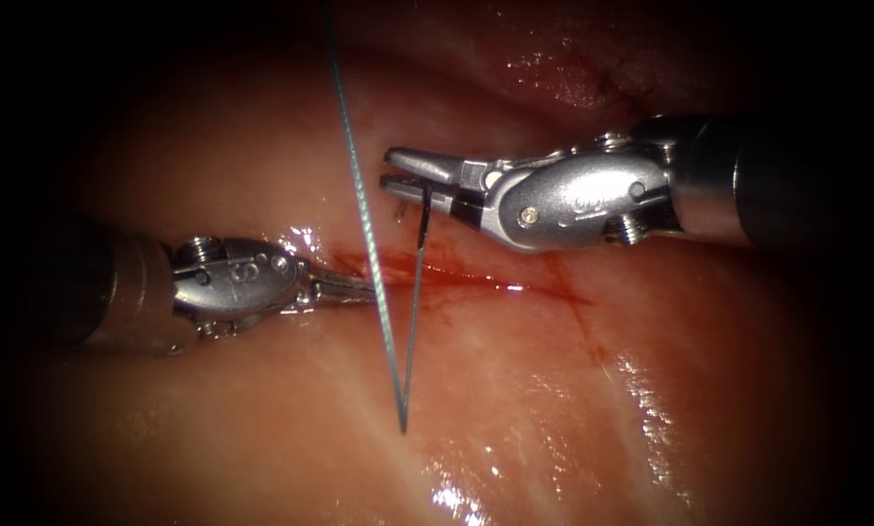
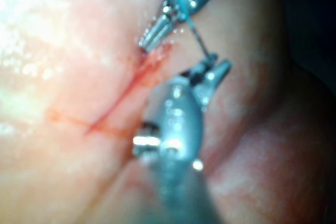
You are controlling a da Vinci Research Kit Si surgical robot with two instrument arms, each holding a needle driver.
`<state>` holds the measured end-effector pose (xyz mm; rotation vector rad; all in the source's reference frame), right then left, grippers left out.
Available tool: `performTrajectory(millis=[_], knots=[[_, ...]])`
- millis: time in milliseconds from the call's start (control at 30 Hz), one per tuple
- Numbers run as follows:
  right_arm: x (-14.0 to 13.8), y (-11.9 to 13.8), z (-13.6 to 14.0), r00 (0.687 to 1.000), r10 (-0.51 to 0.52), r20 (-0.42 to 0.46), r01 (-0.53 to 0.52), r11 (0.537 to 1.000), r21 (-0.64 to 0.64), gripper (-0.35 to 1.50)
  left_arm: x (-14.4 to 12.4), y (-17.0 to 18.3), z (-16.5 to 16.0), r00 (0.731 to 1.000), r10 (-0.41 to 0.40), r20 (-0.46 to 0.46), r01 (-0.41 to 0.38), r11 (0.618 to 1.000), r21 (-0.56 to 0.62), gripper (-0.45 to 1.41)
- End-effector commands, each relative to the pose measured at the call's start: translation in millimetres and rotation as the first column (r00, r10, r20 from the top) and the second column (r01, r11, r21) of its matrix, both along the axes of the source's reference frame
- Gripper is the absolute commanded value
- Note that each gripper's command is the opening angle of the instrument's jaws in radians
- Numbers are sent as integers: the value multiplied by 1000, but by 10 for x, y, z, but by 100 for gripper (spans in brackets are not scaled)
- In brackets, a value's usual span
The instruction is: Wound Closure
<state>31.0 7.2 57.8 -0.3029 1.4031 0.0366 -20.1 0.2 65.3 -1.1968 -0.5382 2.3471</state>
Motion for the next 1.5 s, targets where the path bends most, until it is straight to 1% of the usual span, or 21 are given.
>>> performTrajectory(millis=[33,233,300,500,900,1333,1500], knots=[[7,-3,10,1000,0,-3,0,1000,12,-35,-5,-7,7,1000,1,2,-1,1000,4,-29],[5,7,8,1000,4,-3,-4,1000,26,-35,-5,-8,8,1000,1,2,-1,1000,2,-29],[5,11,7,1000,2,1,-2,1000,6,-35,-5,-8,9,1000,1,1,-1,1000,2,-29],[8,16,6,1000,1,6,-1,1000,11,-35,-7,-9,9,1000,0,1,0,1000,1,-29],[14,23,5,1000,-10,18,8,993,117,-35,-7,-9,9,1000,0,0,0,1000,1,-29],[13,30,3,1000,-16,23,13,992,126,-35,-6,-9,9,1000,0,1,0,1000,1,-29],[13,38,-2,1000,-4,10,2,979,202,-35,-6,-9,9,1000,0,1,0,1000,1,-29]])
